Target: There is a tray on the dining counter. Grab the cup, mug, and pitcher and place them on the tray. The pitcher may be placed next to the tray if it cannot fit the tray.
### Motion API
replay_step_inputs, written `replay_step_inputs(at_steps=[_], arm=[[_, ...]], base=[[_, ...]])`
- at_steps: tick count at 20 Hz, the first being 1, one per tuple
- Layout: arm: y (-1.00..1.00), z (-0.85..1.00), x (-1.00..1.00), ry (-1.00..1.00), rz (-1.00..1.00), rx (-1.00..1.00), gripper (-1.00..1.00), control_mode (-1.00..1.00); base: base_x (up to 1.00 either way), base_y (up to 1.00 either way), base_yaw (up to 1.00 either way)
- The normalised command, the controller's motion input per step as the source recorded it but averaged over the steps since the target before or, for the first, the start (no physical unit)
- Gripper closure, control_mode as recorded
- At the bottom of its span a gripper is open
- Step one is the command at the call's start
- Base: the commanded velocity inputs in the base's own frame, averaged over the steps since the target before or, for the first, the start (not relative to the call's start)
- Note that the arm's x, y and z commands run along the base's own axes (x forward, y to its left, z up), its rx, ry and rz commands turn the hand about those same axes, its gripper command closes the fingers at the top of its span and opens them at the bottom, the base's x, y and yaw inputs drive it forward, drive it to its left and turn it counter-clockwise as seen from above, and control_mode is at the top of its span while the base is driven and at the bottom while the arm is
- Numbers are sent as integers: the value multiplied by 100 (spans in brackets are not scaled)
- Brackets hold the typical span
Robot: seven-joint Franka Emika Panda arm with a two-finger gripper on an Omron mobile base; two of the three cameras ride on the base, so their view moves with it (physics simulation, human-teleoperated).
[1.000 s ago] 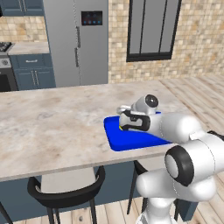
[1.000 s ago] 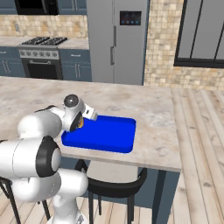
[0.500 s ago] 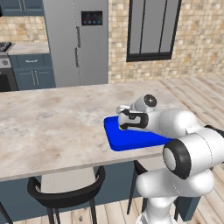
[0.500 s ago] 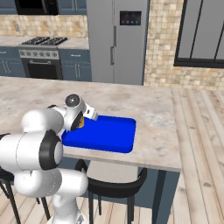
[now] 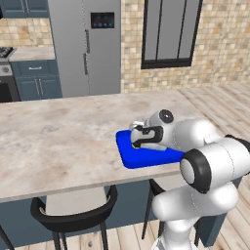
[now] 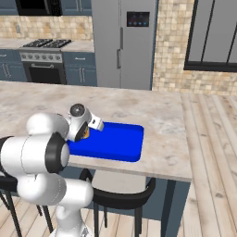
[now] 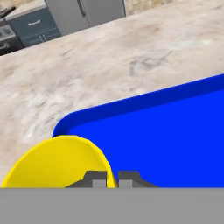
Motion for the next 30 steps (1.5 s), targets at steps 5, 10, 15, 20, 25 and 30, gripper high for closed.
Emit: replay_step_inputs(at_steps=[5,10,15,20,25,30], arm=[[0,-22,3,0,0,0,100,-100],[0,-22,7,0,0,0,100,-100],[0,-3,6,0,0,0,100,-100],[0,0,9,0,0,0,100,-100],[0,0,18,0,0,0,100,-100],[0,0,22,0,0,0,100,-100]], base=[[0,0,0],[0,0,0],[0,0,0],[0,0,0],[0,0,0],[0,0,0]])
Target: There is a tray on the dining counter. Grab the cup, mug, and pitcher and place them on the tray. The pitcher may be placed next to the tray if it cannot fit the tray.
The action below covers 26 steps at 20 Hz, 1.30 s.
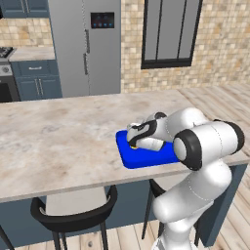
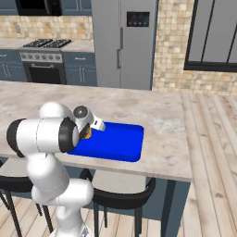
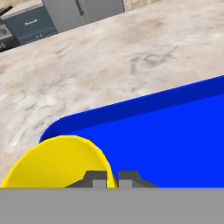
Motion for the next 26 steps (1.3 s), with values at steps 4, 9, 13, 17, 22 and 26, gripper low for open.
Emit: replay_step_inputs(at_steps=[4,9,13,17,22,26], arm=[[0,0,21,0,0,0,100,-100],[0,0,22,-1,0,0,100,-100],[0,0,23,-1,0,0,100,-100],[0,0,17,-1,0,0,100,-100],[0,-10,3,0,0,0,100,-100],[0,-30,0,0,0,0,100,-100]], base=[[0,0,0],[0,0,0],[0,0,0],[0,0,0],[0,0,0],[0,0,0]])
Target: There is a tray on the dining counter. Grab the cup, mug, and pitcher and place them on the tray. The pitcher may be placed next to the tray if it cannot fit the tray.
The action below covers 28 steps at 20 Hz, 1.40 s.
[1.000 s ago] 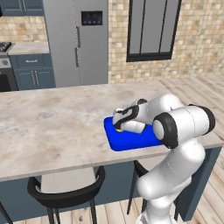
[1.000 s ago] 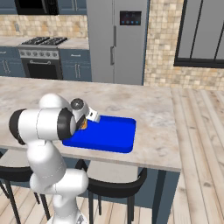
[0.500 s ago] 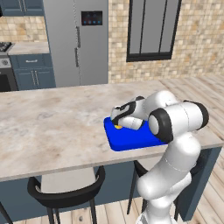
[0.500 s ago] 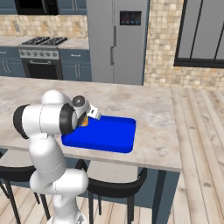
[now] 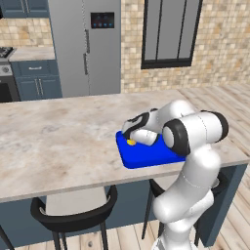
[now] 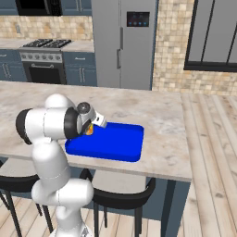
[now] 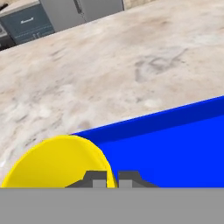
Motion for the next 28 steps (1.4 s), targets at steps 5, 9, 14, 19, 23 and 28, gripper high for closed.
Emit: replay_step_inputs(at_steps=[5,9,14,19,23,28], arm=[[0,-32,0,0,0,0,100,-100],[0,-26,0,0,0,0,100,-100],[0,-9,0,0,0,0,100,-100],[0,0,0,0,0,0,100,-100],[0,0,0,0,0,0,100,-100],[0,0,0,0,0,0,100,-100]], base=[[0,0,0],[0,0,0],[0,0,0],[0,0,0],[0,0,0],[0,0,0]])
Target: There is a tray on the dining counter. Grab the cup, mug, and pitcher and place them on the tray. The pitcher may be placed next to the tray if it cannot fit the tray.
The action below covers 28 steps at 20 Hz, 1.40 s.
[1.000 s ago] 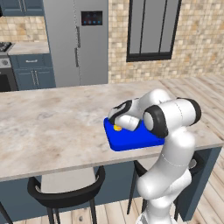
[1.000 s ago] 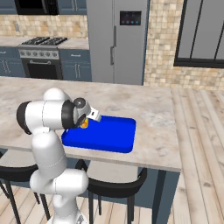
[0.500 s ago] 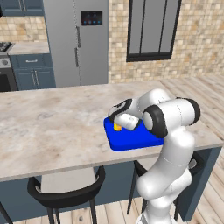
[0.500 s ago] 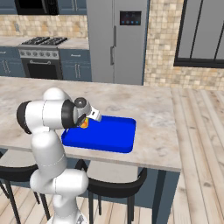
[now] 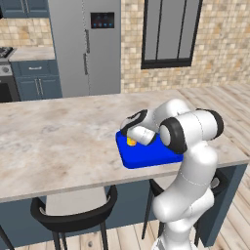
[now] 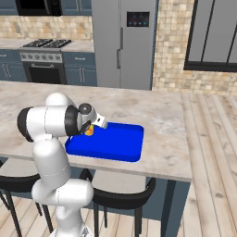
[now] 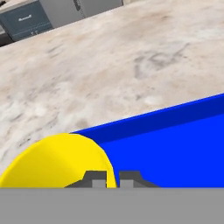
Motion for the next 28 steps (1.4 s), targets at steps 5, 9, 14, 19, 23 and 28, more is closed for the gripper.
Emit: replay_step_inputs(at_steps=[5,9,14,19,23,28], arm=[[0,0,0,0,0,0,-100,-100],[0,0,0,0,0,0,-100,-100],[0,0,0,0,0,0,-100,-100],[0,0,0,0,0,0,-100,-100],[0,0,0,0,0,0,-100,-100],[0,21,0,0,0,3,-100,-100]], base=[[0,0,0],[0,0,0],[0,0,0],[0,0,0],[0,0,0],[0,0,0]])
